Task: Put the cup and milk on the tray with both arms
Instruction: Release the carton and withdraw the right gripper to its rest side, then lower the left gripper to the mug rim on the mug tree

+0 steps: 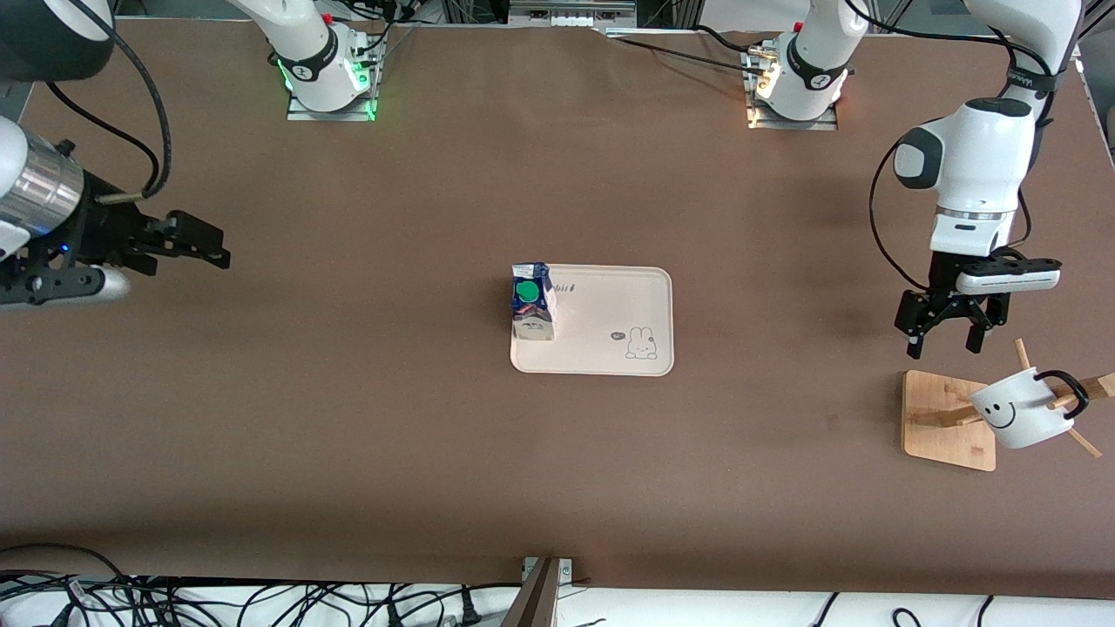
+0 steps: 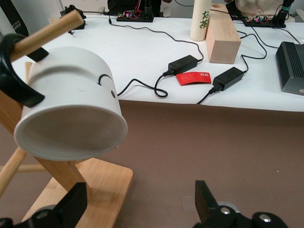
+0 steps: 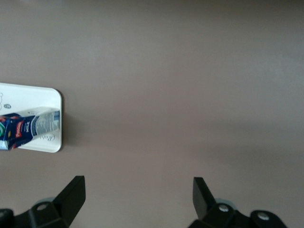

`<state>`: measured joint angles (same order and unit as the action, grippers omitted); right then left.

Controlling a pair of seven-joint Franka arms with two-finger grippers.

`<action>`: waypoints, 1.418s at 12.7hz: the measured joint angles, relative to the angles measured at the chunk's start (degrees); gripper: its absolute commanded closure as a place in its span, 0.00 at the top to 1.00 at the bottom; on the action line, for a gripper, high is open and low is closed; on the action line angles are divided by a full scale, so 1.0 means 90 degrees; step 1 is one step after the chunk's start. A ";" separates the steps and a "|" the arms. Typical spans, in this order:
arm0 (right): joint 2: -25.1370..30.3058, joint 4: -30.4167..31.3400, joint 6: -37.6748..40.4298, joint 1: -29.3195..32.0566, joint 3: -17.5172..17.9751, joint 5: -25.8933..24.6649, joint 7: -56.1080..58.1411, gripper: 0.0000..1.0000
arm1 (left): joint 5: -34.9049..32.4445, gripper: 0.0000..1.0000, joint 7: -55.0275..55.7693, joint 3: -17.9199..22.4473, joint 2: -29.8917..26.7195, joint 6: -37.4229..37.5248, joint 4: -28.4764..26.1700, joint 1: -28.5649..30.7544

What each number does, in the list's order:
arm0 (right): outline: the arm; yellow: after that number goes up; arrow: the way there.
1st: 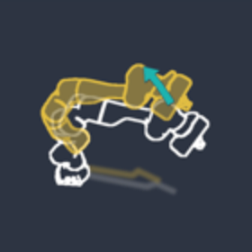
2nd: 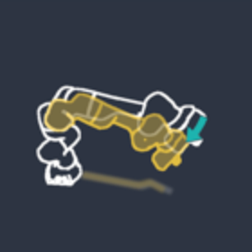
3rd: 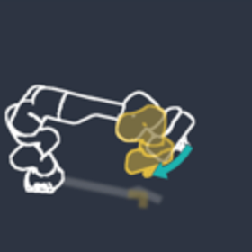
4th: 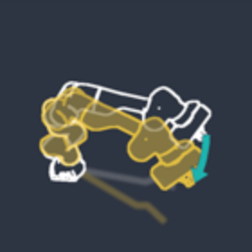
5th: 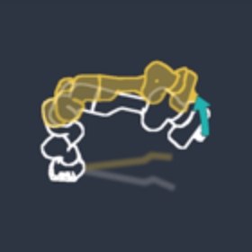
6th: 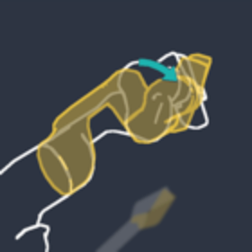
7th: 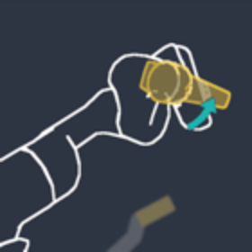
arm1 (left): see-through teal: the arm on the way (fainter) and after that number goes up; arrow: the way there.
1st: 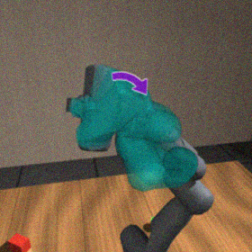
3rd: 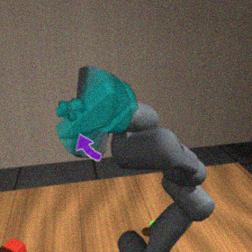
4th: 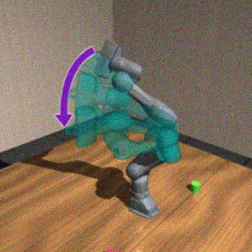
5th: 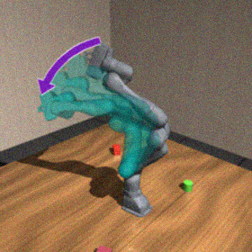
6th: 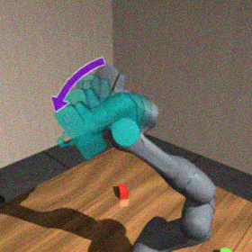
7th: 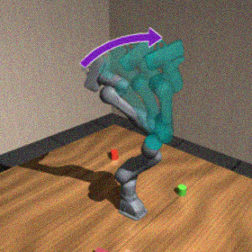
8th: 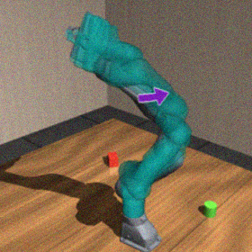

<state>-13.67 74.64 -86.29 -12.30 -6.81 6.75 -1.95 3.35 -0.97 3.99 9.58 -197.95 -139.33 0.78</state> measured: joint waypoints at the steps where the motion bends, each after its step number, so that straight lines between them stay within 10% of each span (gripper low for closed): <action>1: 0.0149 0.0203 -0.0002 -0.0018 0.0004 -0.0113 0.0026 1.00 | -0.0060 1.00 -0.0010 0.0033 0.0042 0.0000 0.0070 0.0002; 8: 0.1298 0.2161 -0.0833 0.0040 -0.0008 -0.0756 0.0558 1.00 | -0.0269 1.00 -0.0047 0.0113 0.0426 0.0000 0.0594 0.0093; 18: 0.1343 0.1860 -0.0955 0.0008 0.0003 -0.0857 0.0599 1.00 | -0.0275 1.00 -0.0054 0.0111 0.0787 -0.0001 0.1364 0.0092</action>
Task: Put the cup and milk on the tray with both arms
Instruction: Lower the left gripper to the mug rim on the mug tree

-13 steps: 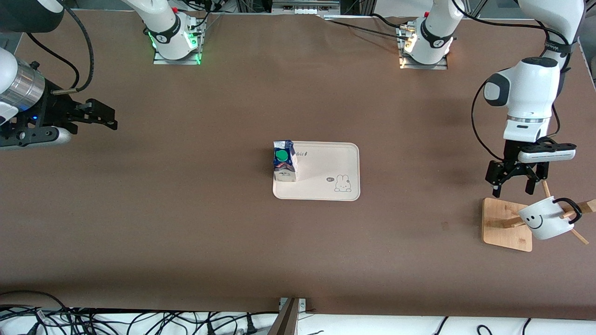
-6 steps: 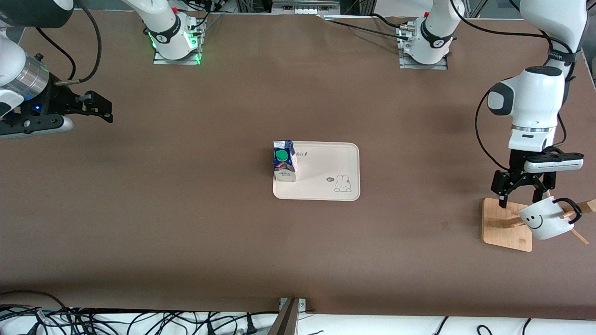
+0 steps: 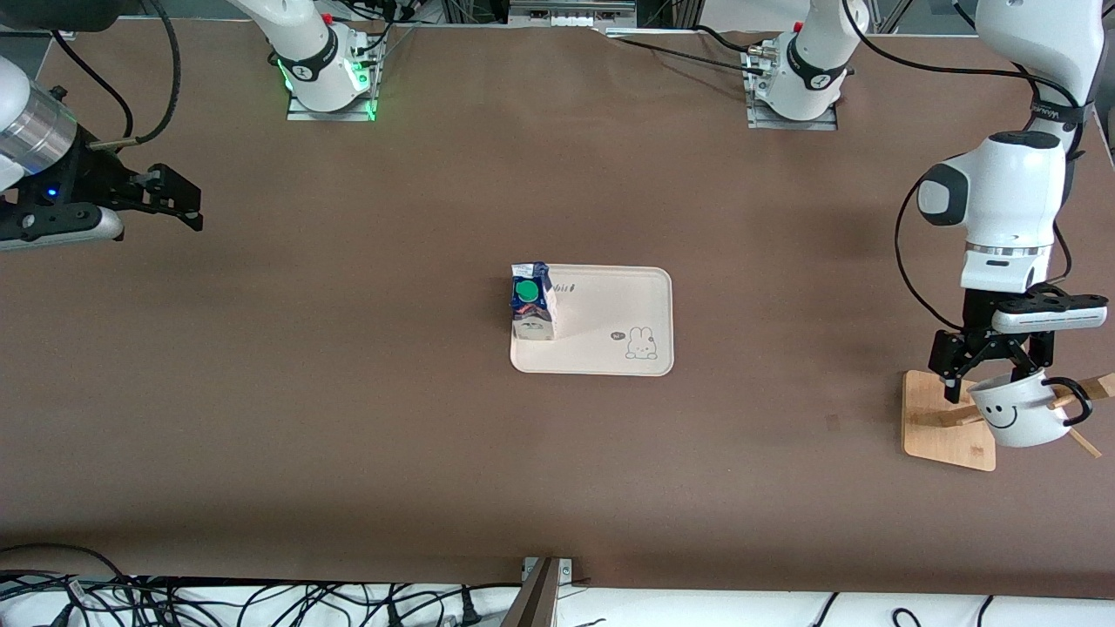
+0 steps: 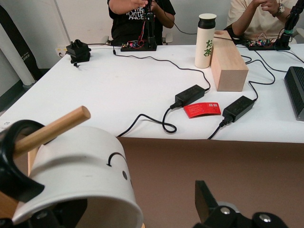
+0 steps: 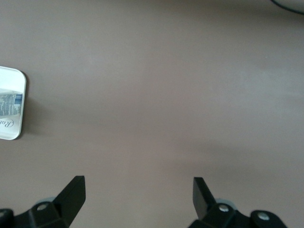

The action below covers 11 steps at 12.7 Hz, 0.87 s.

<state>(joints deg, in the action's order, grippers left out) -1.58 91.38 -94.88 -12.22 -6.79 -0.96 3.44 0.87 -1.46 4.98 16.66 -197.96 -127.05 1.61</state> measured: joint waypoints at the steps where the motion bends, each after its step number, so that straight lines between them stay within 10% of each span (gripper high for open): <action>1: -0.0001 -0.0040 0.0000 0.0006 -0.0013 0.0000 0.0000 1.00 | 0.0000 1.00 0.0000 0.0000 0.0013 0.0000 0.0049 0.0000; 5: -0.0001 -0.0097 0.0001 0.0011 -0.0017 0.0000 0.0000 1.00 | 0.0000 1.00 0.0000 0.0002 0.0054 0.0000 0.0134 0.0000; 8: -0.0001 -0.0097 0.0001 0.0013 -0.0028 -0.0003 -0.0002 1.00 | 0.0000 0.31 0.0002 0.0003 0.0089 0.0000 0.0132 0.0000; 10: -0.0003 -0.0097 -0.0004 0.0021 -0.0106 -0.0003 -0.0002 1.00 | 0.0000 0.00 0.0002 0.0003 0.0106 0.0000 0.0132 0.0000; 11: -0.0010 -0.0097 -0.0005 0.0030 -0.0145 -0.0003 -0.0002 1.00 | 0.0000 0.00 0.0002 0.0003 0.0106 0.0000 0.0132 0.0000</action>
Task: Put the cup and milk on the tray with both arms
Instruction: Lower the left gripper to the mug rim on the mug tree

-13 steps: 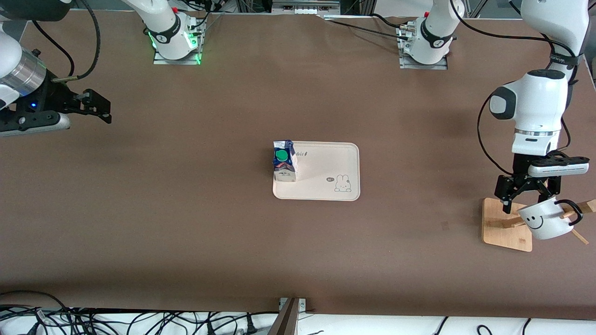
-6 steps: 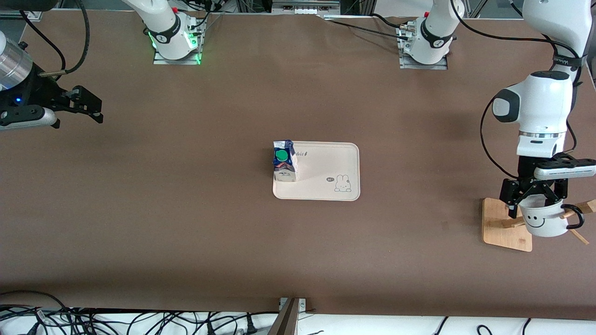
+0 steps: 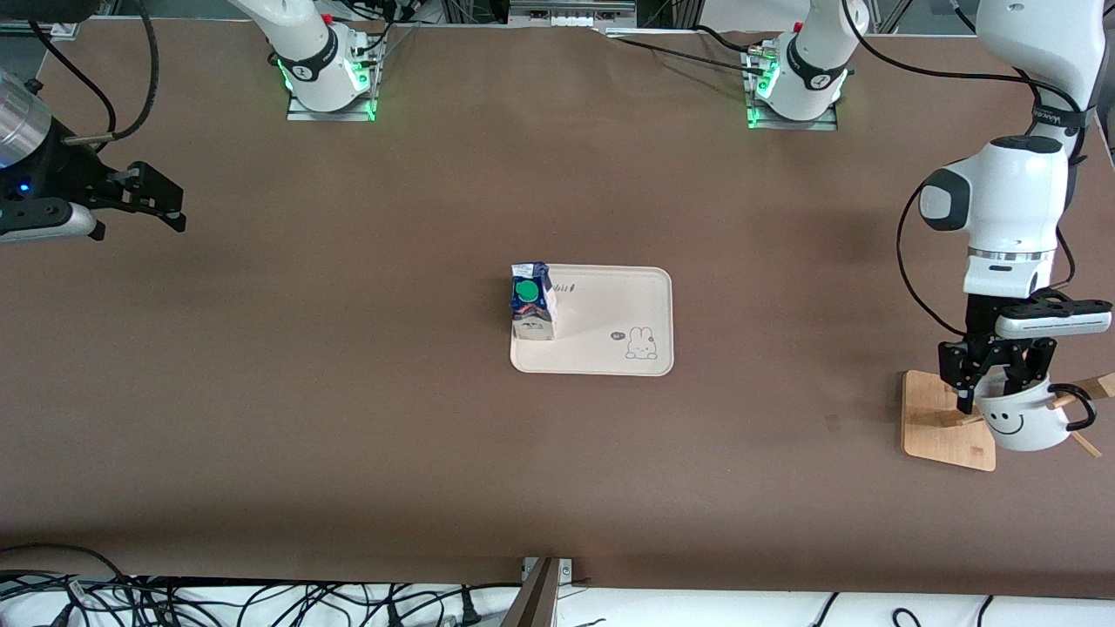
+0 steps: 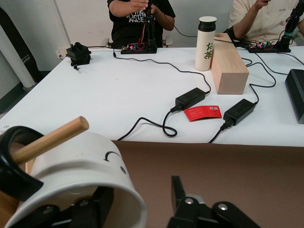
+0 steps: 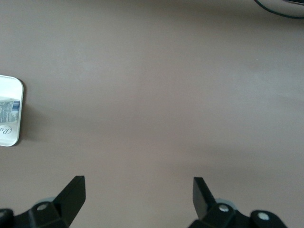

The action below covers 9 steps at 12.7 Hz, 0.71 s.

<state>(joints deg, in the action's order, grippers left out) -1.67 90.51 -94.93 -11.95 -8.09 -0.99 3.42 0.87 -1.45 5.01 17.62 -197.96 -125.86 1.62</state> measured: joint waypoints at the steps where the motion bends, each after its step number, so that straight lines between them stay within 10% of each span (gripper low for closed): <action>1: -0.0015 0.0000 -0.0005 0.0003 -0.0022 0.0000 0.0000 1.00 | 0.0000 0.00 0.0000 0.0000 0.0000 0.0000 0.0000 0.0000; 9: -0.0035 0.0000 -0.0068 0.0001 -0.0025 0.0000 0.0000 1.00 | 0.0000 0.00 0.0000 0.0004 -0.0004 -0.0006 -0.0023 0.0000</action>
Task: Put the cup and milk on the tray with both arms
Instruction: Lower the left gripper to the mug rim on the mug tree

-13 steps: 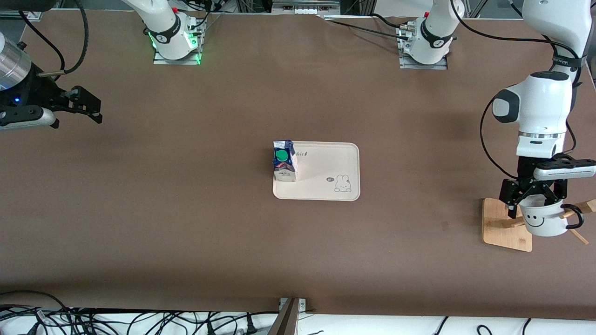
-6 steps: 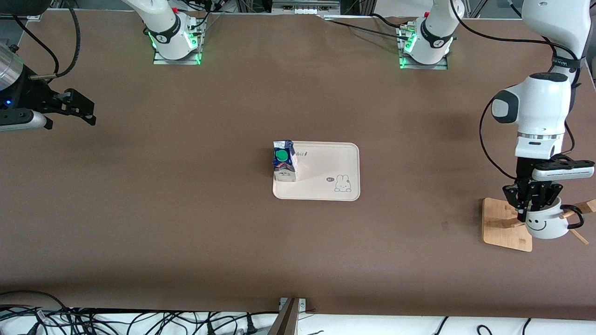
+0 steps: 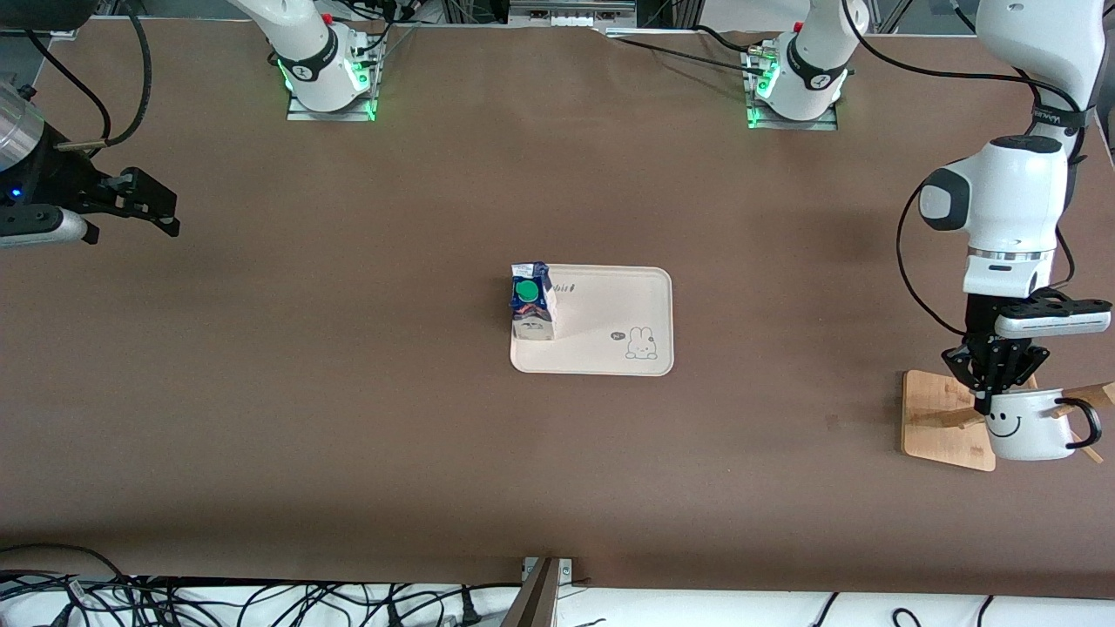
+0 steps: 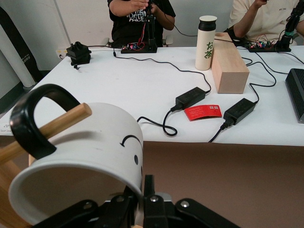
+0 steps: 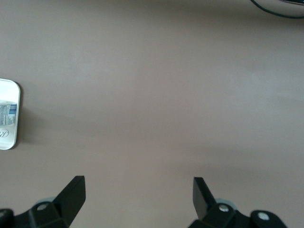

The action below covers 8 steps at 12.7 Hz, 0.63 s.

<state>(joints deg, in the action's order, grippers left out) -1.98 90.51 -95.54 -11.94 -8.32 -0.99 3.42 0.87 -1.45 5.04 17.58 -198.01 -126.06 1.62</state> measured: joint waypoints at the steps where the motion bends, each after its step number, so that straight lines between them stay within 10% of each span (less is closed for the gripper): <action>1: 0.0000 0.0000 -0.0001 0.0000 0.0000 0.0000 0.0000 1.00 | 0.0000 0.00 0.0006 0.0000 -0.0002 -0.0001 -0.0002 0.0000; 8: 0.0000 0.0000 -0.0050 -0.0001 0.0001 0.0000 0.0000 1.00 | 0.0000 0.00 0.0136 -0.0182 -0.0287 -0.0007 -0.0246 -0.0134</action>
<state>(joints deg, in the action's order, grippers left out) -1.99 90.51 -95.99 -11.95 -8.31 -0.99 3.42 0.87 -0.22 3.41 15.00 -198.07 -128.28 0.42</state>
